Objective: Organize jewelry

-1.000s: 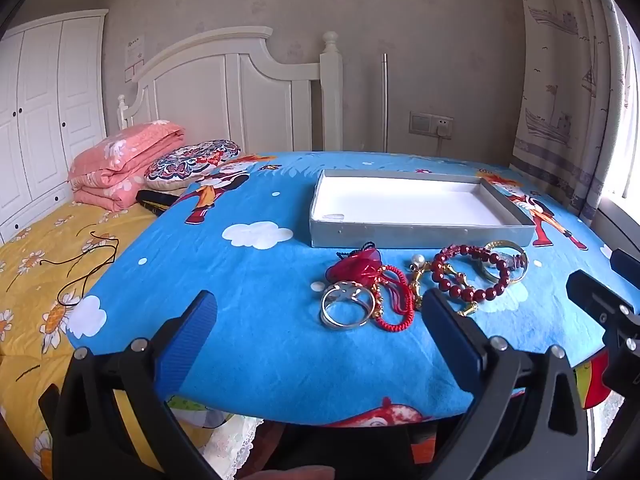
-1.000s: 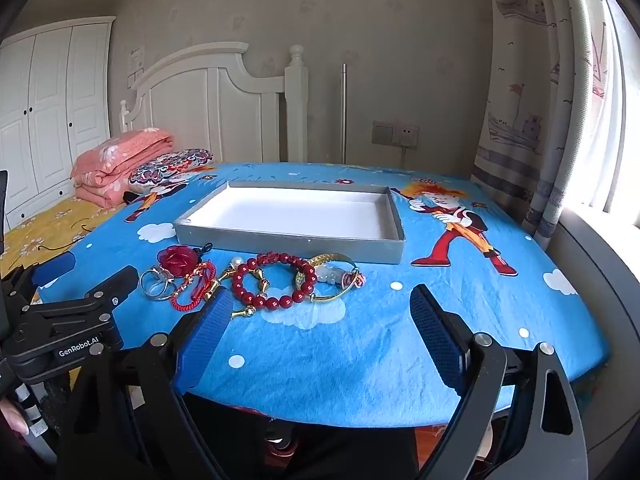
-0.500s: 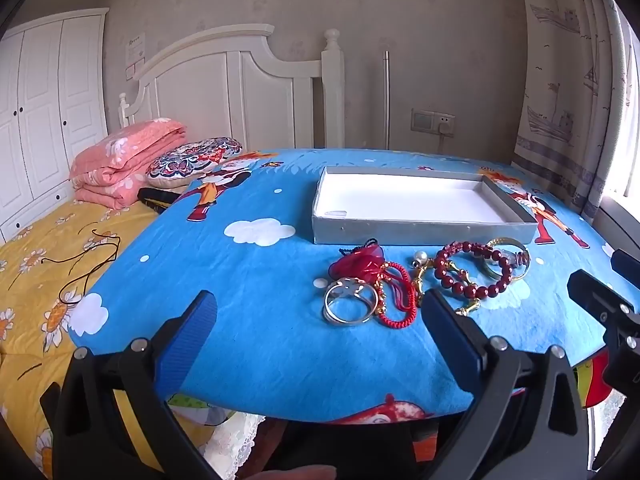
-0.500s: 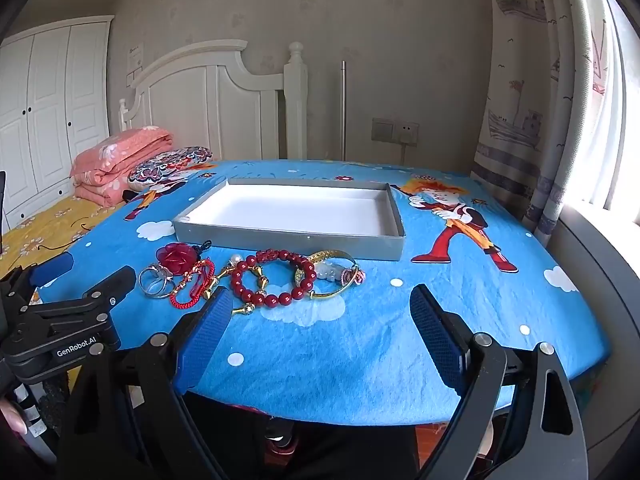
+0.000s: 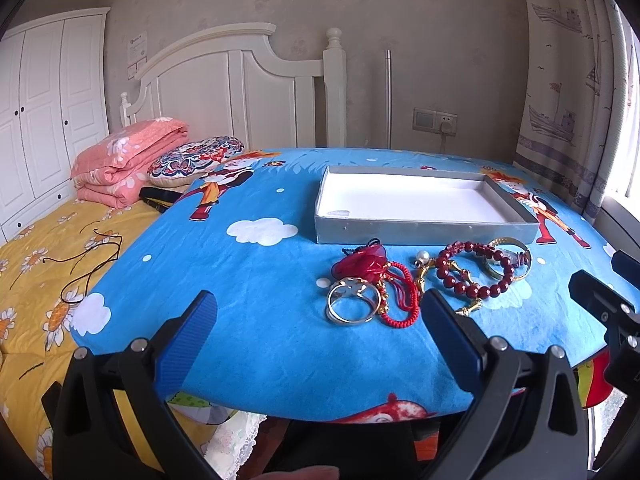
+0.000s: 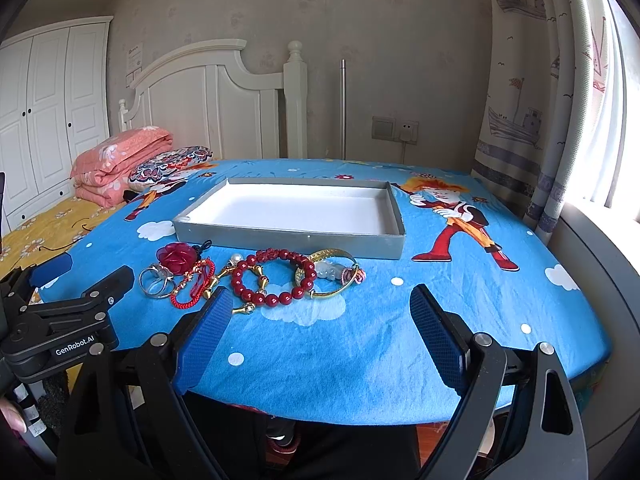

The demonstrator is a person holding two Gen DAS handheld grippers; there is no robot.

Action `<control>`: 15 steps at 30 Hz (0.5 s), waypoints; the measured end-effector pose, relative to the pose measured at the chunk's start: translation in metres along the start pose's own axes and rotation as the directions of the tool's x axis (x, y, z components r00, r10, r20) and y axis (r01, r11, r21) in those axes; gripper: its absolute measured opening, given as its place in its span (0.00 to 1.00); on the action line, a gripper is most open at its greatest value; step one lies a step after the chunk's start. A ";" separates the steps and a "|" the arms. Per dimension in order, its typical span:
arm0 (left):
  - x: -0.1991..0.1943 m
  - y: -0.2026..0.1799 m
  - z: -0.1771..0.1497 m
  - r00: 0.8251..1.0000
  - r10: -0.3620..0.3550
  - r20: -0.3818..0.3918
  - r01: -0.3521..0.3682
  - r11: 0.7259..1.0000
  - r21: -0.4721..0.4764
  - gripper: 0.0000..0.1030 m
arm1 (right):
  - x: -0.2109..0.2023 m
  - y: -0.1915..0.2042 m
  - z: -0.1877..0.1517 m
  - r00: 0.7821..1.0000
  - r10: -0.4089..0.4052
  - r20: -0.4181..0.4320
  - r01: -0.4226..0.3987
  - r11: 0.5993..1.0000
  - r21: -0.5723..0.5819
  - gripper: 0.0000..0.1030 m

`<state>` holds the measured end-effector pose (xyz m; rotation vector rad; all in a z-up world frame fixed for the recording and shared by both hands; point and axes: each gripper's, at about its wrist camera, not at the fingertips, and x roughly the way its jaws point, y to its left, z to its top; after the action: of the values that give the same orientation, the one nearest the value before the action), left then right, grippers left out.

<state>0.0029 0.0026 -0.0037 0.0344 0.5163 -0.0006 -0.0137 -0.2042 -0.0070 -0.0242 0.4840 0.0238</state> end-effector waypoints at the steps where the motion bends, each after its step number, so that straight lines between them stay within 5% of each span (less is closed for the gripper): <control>1: 0.000 0.000 0.000 1.000 -0.001 0.000 0.001 1.000 0.000 0.96 | 0.000 0.000 0.000 1.000 0.000 -0.001 0.000 1.000 0.000 0.82; 15: -0.001 -0.001 0.000 1.000 0.003 0.003 -0.003 1.000 0.000 0.96 | -0.001 0.000 0.001 1.000 0.000 -0.001 0.000 1.000 0.002 0.82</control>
<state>0.0019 0.0019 -0.0031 0.0355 0.5131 0.0017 -0.0138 -0.2040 -0.0061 -0.0227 0.4848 0.0235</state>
